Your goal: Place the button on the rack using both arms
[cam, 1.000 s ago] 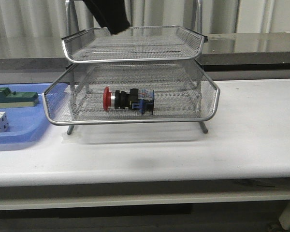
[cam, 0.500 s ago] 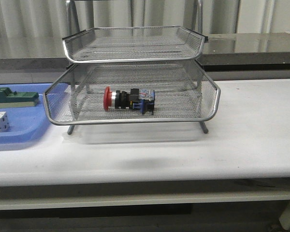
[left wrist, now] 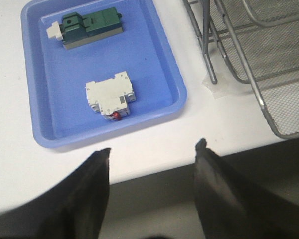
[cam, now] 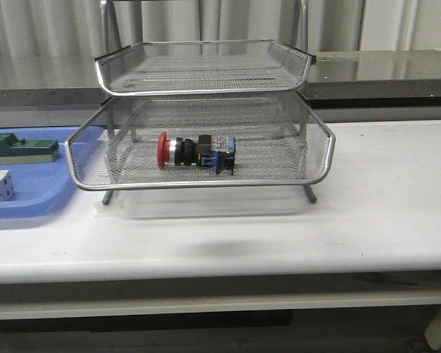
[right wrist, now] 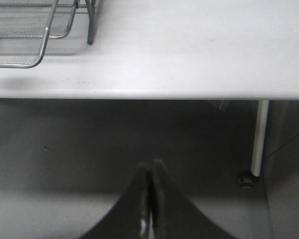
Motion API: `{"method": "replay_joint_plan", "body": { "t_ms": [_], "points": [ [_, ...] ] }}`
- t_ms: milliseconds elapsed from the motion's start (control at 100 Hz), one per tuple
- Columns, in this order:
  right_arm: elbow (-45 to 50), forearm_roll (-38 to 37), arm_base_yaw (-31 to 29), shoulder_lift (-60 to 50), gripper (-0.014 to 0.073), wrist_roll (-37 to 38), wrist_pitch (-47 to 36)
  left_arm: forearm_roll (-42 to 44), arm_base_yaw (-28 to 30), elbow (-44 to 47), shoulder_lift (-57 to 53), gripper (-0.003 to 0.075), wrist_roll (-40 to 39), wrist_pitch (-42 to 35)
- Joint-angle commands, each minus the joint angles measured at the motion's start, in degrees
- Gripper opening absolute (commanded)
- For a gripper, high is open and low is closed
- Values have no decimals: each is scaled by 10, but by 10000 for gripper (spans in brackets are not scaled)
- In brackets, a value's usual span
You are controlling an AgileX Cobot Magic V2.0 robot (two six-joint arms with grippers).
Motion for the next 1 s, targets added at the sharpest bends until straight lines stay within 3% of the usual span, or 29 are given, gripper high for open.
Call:
{"method": "replay_joint_plan", "body": {
  "t_ms": [0,370,720,990],
  "points": [
    [-18,-9,-1,5,-71,-3,-34,-5,1,30,-56,365,-23,-46],
    [-18,-9,-1,5,-71,-3,-34,-7,1,172,-241,349,-52,-33],
    [-18,-9,-1,5,-71,-3,-34,-7,1,217,-316,-20,-52,-20],
    [-18,-9,-1,5,-71,-3,-34,-7,1,218,-317,-21,-52,-20]
  ]
}}
